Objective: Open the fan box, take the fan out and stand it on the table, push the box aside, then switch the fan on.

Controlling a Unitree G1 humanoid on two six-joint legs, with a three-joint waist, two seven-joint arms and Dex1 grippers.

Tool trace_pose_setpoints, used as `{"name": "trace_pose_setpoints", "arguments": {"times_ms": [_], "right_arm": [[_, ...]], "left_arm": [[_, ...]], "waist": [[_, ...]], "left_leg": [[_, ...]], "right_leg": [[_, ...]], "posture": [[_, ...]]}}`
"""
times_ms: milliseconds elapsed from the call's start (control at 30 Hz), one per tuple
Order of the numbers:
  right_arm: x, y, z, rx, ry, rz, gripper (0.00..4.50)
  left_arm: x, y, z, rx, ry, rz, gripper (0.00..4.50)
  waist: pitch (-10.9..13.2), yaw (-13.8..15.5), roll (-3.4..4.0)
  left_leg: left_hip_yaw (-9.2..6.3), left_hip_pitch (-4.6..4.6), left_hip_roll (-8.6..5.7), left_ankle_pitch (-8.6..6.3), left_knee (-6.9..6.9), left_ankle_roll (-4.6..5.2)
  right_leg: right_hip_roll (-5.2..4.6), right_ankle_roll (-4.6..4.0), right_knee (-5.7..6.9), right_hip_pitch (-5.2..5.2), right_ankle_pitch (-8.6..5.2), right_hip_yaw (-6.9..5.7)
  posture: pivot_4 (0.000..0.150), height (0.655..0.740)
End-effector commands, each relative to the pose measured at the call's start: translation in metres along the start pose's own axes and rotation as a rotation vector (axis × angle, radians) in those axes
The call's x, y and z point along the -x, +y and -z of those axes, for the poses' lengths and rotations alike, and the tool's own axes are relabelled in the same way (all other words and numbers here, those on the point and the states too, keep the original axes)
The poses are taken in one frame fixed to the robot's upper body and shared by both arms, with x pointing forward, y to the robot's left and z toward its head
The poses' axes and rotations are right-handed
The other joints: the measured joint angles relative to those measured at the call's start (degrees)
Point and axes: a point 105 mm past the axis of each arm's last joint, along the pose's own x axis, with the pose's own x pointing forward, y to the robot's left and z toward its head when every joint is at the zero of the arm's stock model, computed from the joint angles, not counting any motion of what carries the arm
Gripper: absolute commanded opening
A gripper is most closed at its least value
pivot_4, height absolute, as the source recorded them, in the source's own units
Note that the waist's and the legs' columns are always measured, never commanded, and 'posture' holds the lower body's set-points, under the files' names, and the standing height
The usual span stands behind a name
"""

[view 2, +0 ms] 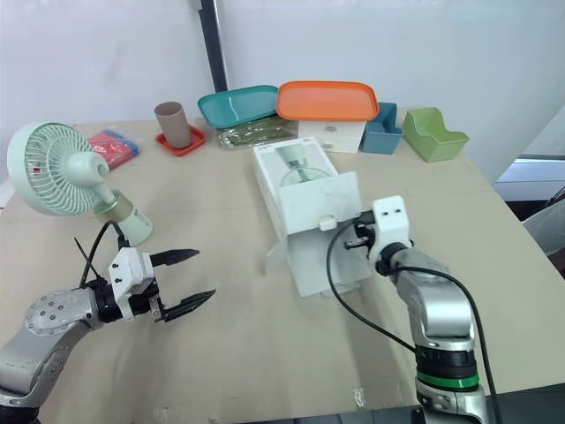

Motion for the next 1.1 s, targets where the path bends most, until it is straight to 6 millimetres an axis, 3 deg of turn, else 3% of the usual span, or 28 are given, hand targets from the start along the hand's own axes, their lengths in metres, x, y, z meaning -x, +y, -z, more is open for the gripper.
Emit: {"name": "trace_pose_setpoints", "arguments": {"times_ms": [33,367,700,967,1000,1033,1100], "right_arm": [[0.012,-0.032,0.005,-0.017,0.019,0.116,0.04],[0.03,-0.067,0.016,-0.041,0.062,0.241,0.04],[0.038,-0.079,0.028,-0.039,0.097,0.298,0.04],[0.037,-0.071,0.024,-0.008,0.055,0.201,0.04],[0.039,-0.071,0.022,0.008,0.041,0.163,0.62],[0.04,-0.072,0.021,0.018,0.032,0.14,0.68],[0.048,-0.076,0.023,0.073,0.042,0.045,1.59]], "left_arm": [[-0.001,-0.012,-0.006,0.001,-0.013,0.074,4.5],[-0.007,-0.003,-0.011,-0.01,-0.029,0.062,4.5],[-0.008,-0.001,-0.012,-0.011,-0.034,0.055,4.5],[-0.011,-0.004,-0.013,0.003,-0.049,0.054,4.5],[-0.011,-0.004,-0.013,0.004,-0.05,0.053,4.5],[-0.011,-0.004,-0.013,0.005,-0.051,0.052,4.5],[-0.011,-0.003,-0.013,0.006,-0.051,0.05,4.5]], "waist": [[0.0,0.0,0.0],[0.0,0.1,0.0],[0.0,0.2,0.0],[0.0,0.2,-0.01],[0.0,0.2,-0.01],[0.0,0.2,0.0],[0.0,0.2,0.06]], "left_leg": [[0.0,0.02,0.0,0.0,0.0,0.0],[-0.02,0.15,-0.01,-0.03,0.02,0.06],[-0.03,0.22,-0.01,-0.06,0.03,0.11],[-0.03,0.24,-0.01,-0.07,0.03,0.12],[-0.02,0.26,-0.02,-0.07,0.03,0.12],[-0.03,0.26,-0.03,-0.07,0.03,0.13],[-0.01,0.25,-0.04,-0.1,0.03,0.19]], "right_leg": [[0.0,0.01,0.0,0.02,-0.01,0.0],[0.03,0.09,-0.06,0.28,-0.06,0.05],[0.05,0.14,-0.08,0.36,-0.08,0.09],[0.06,0.16,-0.1,0.43,-0.1,0.1],[0.05,0.17,-0.11,0.42,-0.11,0.1],[0.04,0.18,-0.11,0.42,-0.11,0.1],[0.04,0.2,-0.14,0.42,-0.12,0.11]], "posture": [[0.15,0.74],[0.15,0.74],[0.15,0.74],[0.15,0.74],[0.15,0.74],[0.15,0.74],[0.15,0.74]]}}
